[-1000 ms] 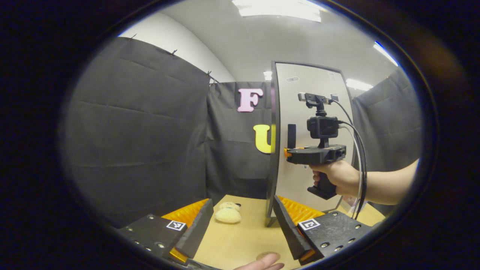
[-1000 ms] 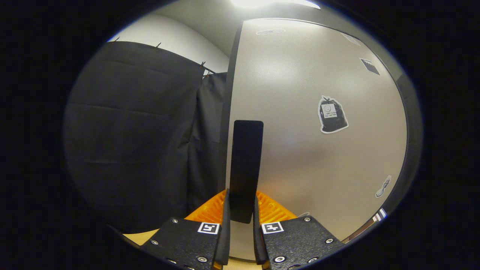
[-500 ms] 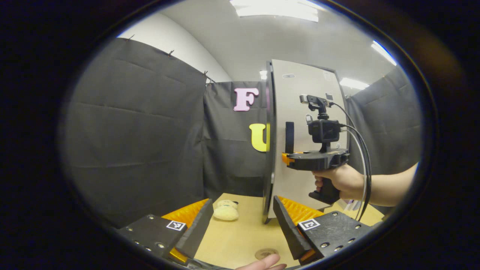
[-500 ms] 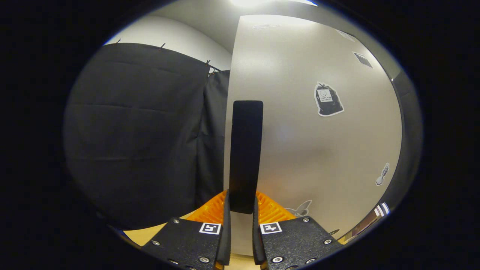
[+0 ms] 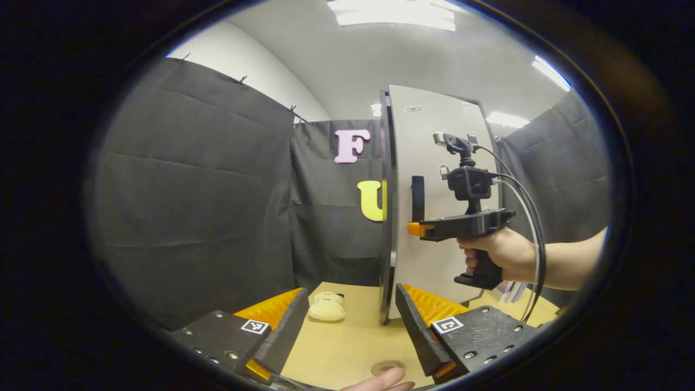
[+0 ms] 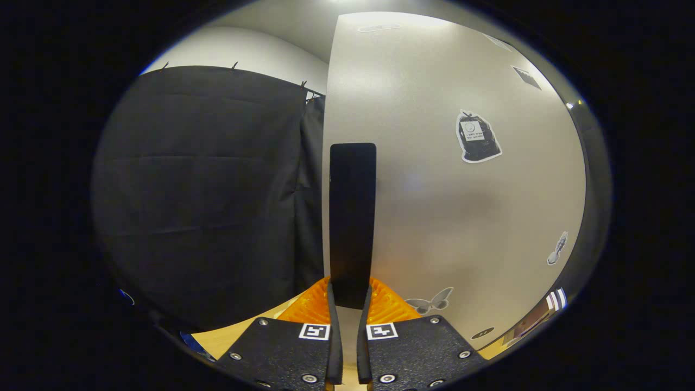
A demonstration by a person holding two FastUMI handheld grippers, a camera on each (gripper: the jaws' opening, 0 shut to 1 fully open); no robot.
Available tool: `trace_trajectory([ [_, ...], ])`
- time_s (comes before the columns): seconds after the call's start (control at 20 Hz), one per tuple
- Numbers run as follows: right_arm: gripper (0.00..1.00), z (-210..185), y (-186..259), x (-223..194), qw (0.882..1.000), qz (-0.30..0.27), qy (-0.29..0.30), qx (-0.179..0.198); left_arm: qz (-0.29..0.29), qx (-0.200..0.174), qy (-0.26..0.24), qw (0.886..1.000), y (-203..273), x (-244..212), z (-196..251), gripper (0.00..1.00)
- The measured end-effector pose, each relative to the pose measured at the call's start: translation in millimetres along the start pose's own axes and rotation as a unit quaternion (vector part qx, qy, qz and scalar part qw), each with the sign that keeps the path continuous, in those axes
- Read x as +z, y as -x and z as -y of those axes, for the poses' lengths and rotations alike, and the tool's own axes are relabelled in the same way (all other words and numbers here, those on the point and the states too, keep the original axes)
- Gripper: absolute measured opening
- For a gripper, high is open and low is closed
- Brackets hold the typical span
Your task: Open the cabinet door with the right hand, grasp the bottle in the cabinet with the left hand and place it on the coaster, then close the cabinet door with the right hand.
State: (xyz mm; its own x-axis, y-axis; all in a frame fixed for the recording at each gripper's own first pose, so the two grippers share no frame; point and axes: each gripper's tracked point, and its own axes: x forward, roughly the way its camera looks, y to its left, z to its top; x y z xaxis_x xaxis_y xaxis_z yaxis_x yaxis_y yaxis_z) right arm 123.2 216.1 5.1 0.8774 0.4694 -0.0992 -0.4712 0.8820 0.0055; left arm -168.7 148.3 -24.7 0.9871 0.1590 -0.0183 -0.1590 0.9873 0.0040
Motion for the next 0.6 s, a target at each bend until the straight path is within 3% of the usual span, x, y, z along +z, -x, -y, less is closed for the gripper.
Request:
trace_trajectory([
  [0.1,0.10,1,6,1,1.000,-0.002,0.006,0.012,0.007,-0.005,-0.008,1.000,-4,4,0,0.92],
  [0.15,0.10,0,10,-1,1.000,-0.003,0.006,0.019,0.010,-0.008,-0.013,1.000,-8,7,1,0.96],
  [0.2,0.10,1,15,-1,1.000,-0.004,0.006,0.028,0.014,-0.011,-0.017,1.000,-14,9,3,0.92],
  [0.35,0.10,2,30,0,0.998,-0.008,0.010,0.053,0.019,-0.013,-0.028,0.999,-21,10,10,0.92],
  [0.4,0.10,3,36,-1,0.998,-0.009,0.011,0.061,0.019,-0.013,-0.026,0.999,-22,11,14,0.96],
  [0.6,0.10,6,45,-2,0.996,-0.008,0.011,0.091,0.024,0.001,-0.028,0.999,-18,21,14,0.93],
])
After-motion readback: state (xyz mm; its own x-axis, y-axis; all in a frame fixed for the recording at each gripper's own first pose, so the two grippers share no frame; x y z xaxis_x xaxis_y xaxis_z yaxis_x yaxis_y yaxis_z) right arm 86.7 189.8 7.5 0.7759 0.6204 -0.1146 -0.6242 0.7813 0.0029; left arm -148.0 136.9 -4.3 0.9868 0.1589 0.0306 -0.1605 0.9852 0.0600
